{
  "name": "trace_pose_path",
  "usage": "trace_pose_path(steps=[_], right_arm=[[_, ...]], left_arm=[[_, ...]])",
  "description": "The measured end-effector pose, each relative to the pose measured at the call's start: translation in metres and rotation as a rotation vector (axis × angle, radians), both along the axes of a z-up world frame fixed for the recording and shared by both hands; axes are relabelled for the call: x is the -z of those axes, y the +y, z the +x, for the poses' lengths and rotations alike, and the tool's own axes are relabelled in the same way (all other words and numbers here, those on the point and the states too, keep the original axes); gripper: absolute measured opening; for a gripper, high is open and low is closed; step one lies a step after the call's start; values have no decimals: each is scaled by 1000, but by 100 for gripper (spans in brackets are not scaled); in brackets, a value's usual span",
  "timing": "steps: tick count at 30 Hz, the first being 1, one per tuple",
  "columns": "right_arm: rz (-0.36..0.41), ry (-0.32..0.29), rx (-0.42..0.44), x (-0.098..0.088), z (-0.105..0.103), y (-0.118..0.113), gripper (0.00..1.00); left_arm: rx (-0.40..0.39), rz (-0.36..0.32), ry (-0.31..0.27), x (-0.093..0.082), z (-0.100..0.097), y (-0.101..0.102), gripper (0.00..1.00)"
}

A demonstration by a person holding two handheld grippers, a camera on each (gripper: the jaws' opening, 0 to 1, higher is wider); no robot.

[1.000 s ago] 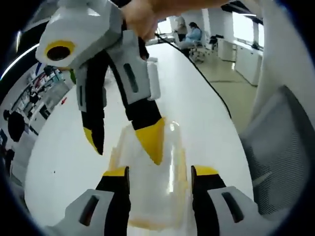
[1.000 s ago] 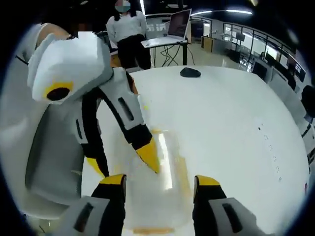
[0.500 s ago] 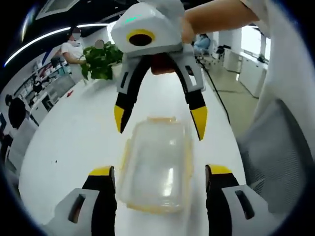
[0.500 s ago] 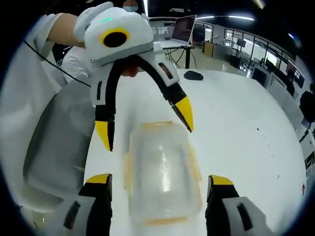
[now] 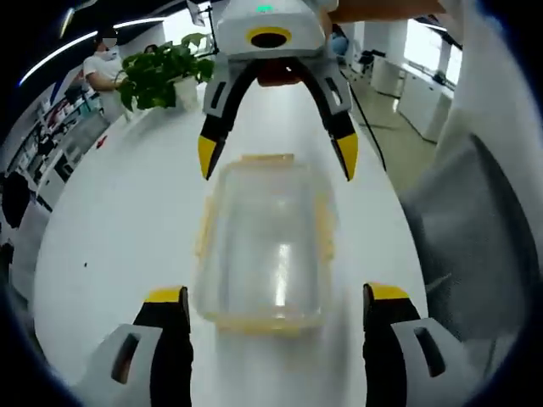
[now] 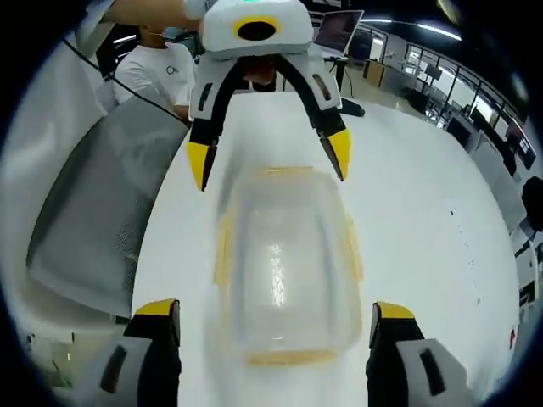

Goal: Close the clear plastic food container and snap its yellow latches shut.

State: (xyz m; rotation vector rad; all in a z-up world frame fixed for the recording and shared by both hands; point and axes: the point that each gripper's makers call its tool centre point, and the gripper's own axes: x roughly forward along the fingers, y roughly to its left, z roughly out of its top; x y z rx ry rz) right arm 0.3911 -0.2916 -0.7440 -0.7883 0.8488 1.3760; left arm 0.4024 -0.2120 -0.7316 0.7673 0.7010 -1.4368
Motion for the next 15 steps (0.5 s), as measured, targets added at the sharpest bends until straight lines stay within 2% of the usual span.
trace_pose_path(steps=[1,2,4,6,8,11,15], right_arm=[[-2,1,3,1,0,1,92],[-8,-1,4,3,0,1,91],[-30,-14,-15,8,0,0,90],[-55,-42,-25,11,4,-2,87],[-51,-37,-4,12,7,-1,86],[-90,-56,-13,17,10,-5,80],[-78,-61,-16,15,10,-2,77]], left_arm=[[6,4,-3,0,0,0,76],[47,21,-5,4,-3,-1,78],[58,69,-12,13,-3,3,81],[65,77,-21,15,-1,1,80],[47,88,-4,17,0,-1,79],[47,115,-19,20,2,-3,78],[44,132,-33,24,5,-2,76]])
